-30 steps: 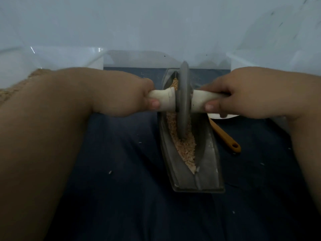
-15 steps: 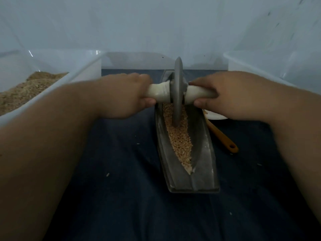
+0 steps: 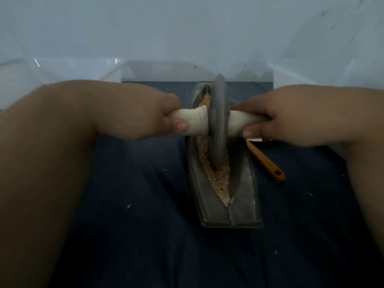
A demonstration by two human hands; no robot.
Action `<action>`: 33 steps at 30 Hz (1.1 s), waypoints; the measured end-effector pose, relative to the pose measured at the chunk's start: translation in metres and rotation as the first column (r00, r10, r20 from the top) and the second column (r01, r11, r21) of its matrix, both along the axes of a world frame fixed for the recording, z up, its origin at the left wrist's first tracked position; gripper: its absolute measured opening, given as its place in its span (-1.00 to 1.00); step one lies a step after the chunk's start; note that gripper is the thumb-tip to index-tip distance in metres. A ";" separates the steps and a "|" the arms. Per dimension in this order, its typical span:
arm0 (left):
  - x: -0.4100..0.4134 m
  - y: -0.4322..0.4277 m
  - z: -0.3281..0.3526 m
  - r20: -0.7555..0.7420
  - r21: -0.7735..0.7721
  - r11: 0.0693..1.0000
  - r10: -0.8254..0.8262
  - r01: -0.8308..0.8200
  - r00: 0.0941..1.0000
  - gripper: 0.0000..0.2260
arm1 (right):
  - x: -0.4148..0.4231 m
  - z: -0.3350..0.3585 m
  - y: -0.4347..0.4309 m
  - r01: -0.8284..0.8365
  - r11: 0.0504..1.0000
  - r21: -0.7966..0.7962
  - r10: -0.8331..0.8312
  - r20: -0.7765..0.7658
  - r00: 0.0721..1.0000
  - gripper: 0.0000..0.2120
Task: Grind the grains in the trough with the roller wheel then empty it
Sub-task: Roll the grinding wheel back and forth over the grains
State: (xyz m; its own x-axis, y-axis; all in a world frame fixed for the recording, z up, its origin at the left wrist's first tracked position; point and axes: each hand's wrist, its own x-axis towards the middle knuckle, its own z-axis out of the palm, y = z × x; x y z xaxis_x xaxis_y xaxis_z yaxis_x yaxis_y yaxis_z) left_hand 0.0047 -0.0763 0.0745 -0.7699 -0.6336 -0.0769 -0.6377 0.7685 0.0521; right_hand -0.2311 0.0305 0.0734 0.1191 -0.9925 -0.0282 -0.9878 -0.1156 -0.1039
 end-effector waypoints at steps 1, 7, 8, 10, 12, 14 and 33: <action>-0.004 -0.008 -0.008 -0.042 -0.063 0.998 0.015 -0.017 0.999 -0.60 | -0.004 -0.009 -0.009 0.017 0.996 -0.090 -0.018 -0.013 1.000 -0.51; -0.028 -0.027 -0.048 -0.223 -0.541 0.820 0.075 -0.187 0.972 -0.56 | -0.012 -0.043 -0.044 0.084 0.887 -0.455 -0.137 -0.083 0.987 -0.48; -0.028 -0.027 -0.050 -0.231 -0.547 0.816 0.068 -0.187 0.971 -0.54 | -0.013 -0.044 -0.046 0.076 0.881 -0.468 -0.133 -0.089 0.987 -0.47; -0.027 -0.028 -0.050 -0.231 -0.550 0.818 0.043 -0.166 0.972 -0.53 | -0.015 -0.045 -0.045 0.064 0.887 -0.457 -0.120 -0.095 0.988 -0.45; -0.024 -0.026 -0.045 -0.205 -0.523 0.839 0.049 -0.152 0.978 -0.53 | -0.015 -0.042 -0.041 0.056 0.906 -0.421 -0.110 -0.106 0.988 -0.42; -0.021 -0.021 -0.037 -0.166 -0.440 0.888 0.064 -0.132 0.984 -0.53 | -0.012 -0.036 -0.034 0.044 0.933 -0.357 -0.077 -0.077 0.994 -0.41; -0.011 -0.022 -0.018 -0.107 -0.106 0.994 0.022 -0.033 0.994 -0.78 | -0.004 -0.013 -0.015 0.029 0.989 -0.148 -0.027 0.020 0.999 -0.52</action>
State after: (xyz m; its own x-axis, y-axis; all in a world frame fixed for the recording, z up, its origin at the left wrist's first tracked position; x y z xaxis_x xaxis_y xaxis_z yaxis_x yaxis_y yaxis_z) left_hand -0.0061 -0.0982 0.0565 -0.7524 -0.6546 0.0735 -0.6538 0.7557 0.0383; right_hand -0.2350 0.0159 0.0609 0.0902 -0.9885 0.1214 -0.9890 -0.1033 -0.1058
